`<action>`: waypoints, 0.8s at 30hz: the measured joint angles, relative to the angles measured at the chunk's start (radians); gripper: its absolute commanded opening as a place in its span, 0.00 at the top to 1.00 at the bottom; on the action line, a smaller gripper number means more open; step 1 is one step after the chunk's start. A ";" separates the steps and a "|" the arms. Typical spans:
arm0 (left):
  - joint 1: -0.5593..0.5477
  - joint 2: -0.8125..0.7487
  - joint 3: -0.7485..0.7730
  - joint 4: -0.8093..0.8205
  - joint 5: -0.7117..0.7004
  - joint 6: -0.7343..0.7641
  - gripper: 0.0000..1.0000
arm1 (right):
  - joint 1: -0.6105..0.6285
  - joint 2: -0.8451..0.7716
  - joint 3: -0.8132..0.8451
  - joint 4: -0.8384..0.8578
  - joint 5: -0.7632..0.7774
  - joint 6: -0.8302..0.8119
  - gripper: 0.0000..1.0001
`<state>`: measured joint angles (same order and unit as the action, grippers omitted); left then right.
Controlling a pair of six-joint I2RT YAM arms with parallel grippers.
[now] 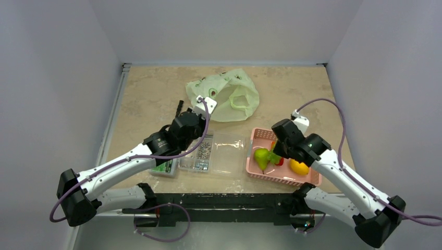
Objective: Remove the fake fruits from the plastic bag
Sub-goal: Place the fake fruit in the bin, then move the plastic bag to the center of the board.
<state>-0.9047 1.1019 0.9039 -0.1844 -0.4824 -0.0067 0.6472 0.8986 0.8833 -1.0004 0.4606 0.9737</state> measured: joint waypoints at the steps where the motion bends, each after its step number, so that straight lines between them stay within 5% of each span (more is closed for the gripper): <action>1: 0.000 0.000 0.000 0.000 0.000 0.000 1.00 | 0.000 0.019 -0.006 0.004 -0.029 -0.010 1.00; 10: 0.000 0.000 0.002 -0.005 0.000 0.000 1.00 | 0.001 -0.045 -0.171 0.046 -0.177 -0.027 0.92; 18: 0.000 0.028 0.003 -0.005 -0.001 0.000 1.00 | 0.001 -0.081 -0.263 0.110 -0.216 -0.005 0.53; 24: 0.000 0.094 0.010 -0.013 -0.009 -0.007 1.00 | 0.001 -0.077 -0.256 0.164 -0.242 -0.031 0.36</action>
<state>-0.9043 1.1961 0.9134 -0.1970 -0.4915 -0.0139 0.6479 0.8219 0.6270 -0.8368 0.2184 0.9424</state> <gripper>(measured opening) 0.011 0.584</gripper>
